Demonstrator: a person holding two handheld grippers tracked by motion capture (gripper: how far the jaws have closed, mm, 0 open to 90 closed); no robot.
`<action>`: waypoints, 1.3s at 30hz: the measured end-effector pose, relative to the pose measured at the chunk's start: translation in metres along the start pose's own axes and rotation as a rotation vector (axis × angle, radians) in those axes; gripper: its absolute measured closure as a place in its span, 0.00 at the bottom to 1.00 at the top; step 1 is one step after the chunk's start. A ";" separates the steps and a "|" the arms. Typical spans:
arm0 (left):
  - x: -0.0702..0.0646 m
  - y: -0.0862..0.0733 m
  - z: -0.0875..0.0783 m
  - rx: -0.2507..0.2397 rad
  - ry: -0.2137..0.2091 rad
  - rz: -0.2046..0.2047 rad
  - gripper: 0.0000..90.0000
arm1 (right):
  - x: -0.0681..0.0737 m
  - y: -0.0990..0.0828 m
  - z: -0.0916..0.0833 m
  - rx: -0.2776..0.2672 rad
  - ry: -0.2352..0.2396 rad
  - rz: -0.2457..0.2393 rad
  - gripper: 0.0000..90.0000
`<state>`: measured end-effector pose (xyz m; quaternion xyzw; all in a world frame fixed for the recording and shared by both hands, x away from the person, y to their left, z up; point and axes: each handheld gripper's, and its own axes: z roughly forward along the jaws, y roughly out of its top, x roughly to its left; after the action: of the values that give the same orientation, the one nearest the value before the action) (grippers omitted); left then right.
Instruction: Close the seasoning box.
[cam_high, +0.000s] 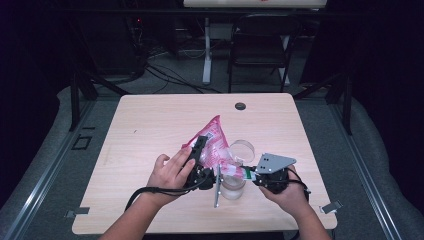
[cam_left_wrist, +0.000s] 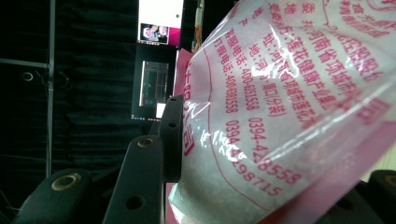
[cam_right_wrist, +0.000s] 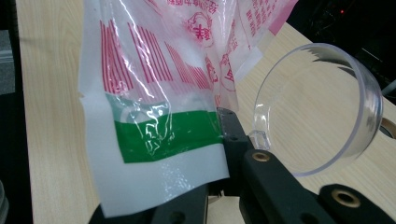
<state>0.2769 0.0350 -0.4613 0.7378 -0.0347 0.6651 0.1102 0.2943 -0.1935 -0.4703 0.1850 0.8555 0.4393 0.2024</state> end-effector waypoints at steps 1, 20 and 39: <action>0.000 0.000 0.000 0.000 -0.004 -0.005 0.72 | 0.000 0.000 0.000 0.002 -0.001 -0.001 1.00; 0.002 0.001 -0.002 -0.004 0.007 -0.004 0.72 | 0.000 0.000 0.000 0.006 -0.003 -0.004 1.00; 0.004 0.003 -0.005 -0.009 0.014 -0.003 0.72 | 0.002 0.001 -0.001 0.001 -0.002 0.000 1.00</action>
<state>0.2719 0.0335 -0.4567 0.7327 -0.0357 0.6699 0.1148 0.2926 -0.1931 -0.4696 0.1855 0.8555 0.4387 0.2032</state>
